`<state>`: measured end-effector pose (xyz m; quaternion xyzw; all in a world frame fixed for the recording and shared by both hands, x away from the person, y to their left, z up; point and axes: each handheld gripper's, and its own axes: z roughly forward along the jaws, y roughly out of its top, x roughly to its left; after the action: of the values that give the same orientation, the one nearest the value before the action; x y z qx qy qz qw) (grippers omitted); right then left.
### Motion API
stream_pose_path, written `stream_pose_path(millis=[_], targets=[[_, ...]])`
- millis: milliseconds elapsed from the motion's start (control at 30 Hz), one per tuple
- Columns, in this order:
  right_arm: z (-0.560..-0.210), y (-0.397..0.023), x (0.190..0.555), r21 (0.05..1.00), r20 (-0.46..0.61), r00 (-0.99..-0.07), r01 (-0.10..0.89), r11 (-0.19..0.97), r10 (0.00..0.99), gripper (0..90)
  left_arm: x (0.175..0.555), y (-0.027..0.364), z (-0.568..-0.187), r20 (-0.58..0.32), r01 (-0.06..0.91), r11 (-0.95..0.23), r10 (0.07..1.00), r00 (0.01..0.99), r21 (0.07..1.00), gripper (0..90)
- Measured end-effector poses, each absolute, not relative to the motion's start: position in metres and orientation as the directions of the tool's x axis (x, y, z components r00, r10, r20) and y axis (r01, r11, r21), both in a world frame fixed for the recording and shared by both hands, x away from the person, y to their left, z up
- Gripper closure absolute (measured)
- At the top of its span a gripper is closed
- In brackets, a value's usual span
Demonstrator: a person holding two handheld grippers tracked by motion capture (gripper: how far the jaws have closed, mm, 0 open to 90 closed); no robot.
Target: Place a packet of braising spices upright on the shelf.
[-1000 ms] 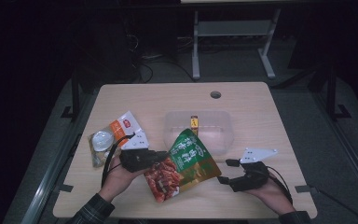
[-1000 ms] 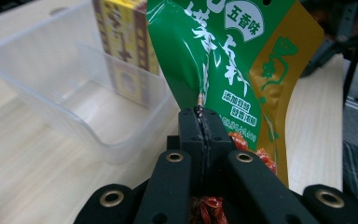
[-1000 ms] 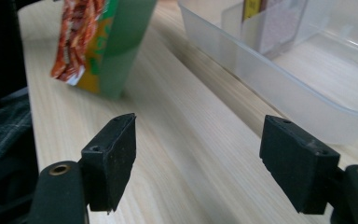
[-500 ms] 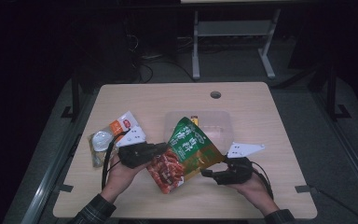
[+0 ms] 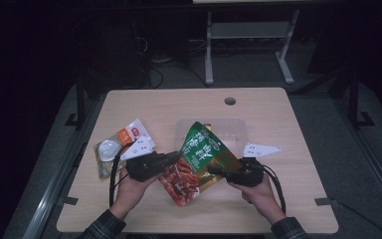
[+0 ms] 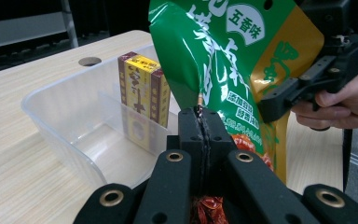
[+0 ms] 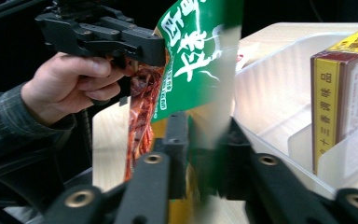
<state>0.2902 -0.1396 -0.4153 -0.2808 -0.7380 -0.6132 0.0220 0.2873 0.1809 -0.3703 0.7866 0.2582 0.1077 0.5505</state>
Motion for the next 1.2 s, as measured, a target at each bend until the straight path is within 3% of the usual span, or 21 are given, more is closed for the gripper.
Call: stream_pose_path(millis=[167, 433, 500, 567, 767, 1200], targets=[[-0.413, -0.144, 0.293, 0.881, 0.399, -0.842, 0.462, 0.102, 0.364, 88.7, 0.283, 0.181, -0.374, -0.072, 0.266, -0.312, 0.516, 0.853, 0.912, 87.1], [-0.398, -0.156, 0.293, 0.893, 0.331, -0.881, 0.409, 0.191, 0.338, 89.6, 0.279, 0.182, -0.377, -0.038, 0.250, -0.360, 0.505, 0.862, 0.899, 85.7], [-0.394, -0.157, 0.292, 0.888, 0.314, -0.890, 0.398, 0.230, 0.331, 89.7, 0.281, 0.186, -0.378, -0.104, 0.283, -0.319, 0.479, 0.871, 0.905, 89.5], [-0.391, -0.158, 0.292, 0.886, 0.304, -0.896, 0.391, 0.251, 0.324, 89.8, 0.282, 0.186, -0.381, -0.092, 0.279, -0.346, 0.471, 0.878, 0.896, 89.1], [-0.378, -0.162, 0.290, 0.884, 0.264, -0.918, 0.354, 0.306, 0.297, 89.9, 0.282, 0.184, -0.388, -0.081, 0.290, -0.406, 0.459, 0.885, 0.866, 72.9], [-0.345, -0.190, 0.279, 0.875, 0.241, -0.898, 0.365, 0.319, 0.368, 89.9, 0.288, 0.195, -0.406, -0.090, 0.348, -0.516, 0.459, 0.884, 0.783, 37.7]])
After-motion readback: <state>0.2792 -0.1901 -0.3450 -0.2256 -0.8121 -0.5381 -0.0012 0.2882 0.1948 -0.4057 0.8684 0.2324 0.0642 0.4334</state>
